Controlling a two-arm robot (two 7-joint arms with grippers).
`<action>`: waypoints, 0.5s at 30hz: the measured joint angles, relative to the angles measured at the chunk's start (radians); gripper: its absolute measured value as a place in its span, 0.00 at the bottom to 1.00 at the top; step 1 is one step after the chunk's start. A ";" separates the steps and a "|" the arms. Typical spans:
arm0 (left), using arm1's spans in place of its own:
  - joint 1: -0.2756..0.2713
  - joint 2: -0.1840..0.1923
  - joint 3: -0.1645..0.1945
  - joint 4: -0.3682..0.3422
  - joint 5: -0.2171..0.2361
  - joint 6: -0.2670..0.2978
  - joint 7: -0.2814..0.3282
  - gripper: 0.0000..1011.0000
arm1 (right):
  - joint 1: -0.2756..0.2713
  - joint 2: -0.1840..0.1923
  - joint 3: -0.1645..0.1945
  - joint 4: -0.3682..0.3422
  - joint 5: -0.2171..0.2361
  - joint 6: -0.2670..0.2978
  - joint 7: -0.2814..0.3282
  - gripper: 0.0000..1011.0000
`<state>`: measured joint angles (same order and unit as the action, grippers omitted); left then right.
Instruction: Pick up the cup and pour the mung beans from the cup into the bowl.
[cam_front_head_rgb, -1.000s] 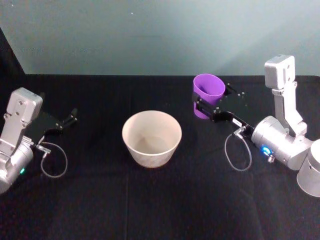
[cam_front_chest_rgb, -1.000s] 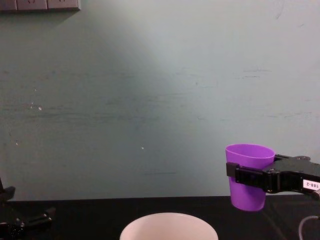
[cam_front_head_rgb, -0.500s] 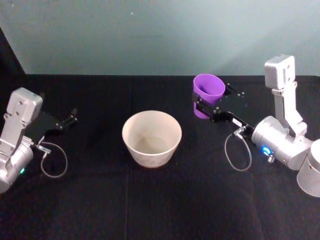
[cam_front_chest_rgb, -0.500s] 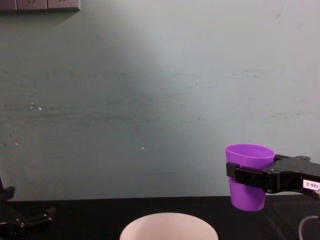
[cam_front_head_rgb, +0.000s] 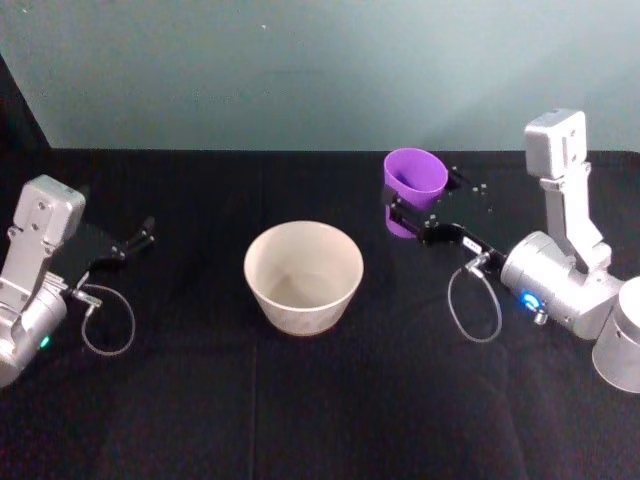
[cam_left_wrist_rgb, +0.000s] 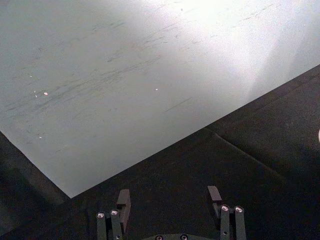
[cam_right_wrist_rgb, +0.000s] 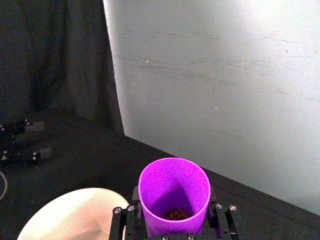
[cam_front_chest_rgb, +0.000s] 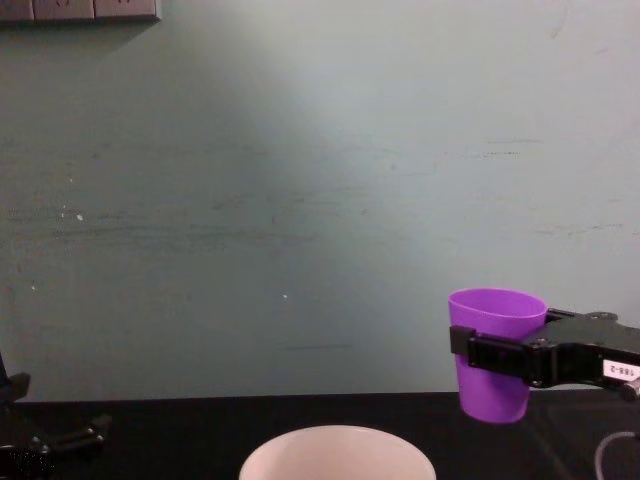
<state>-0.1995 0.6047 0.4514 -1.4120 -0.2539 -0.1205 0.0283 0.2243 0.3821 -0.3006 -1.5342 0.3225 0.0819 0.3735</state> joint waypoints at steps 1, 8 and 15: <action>0.000 0.000 0.000 0.000 0.000 0.000 0.000 0.99 | 0.005 0.003 -0.008 -0.002 -0.010 0.003 -0.001 0.71; 0.000 0.000 0.000 0.000 0.000 0.000 0.000 0.99 | 0.030 0.019 -0.054 -0.021 -0.083 0.031 -0.016 0.71; 0.000 0.000 0.000 0.000 0.000 0.000 0.000 0.99 | 0.064 0.032 -0.119 -0.049 -0.219 0.081 -0.039 0.71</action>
<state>-0.1995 0.6047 0.4514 -1.4120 -0.2539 -0.1205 0.0283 0.2887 0.4137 -0.4192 -1.5832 0.1031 0.1630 0.3350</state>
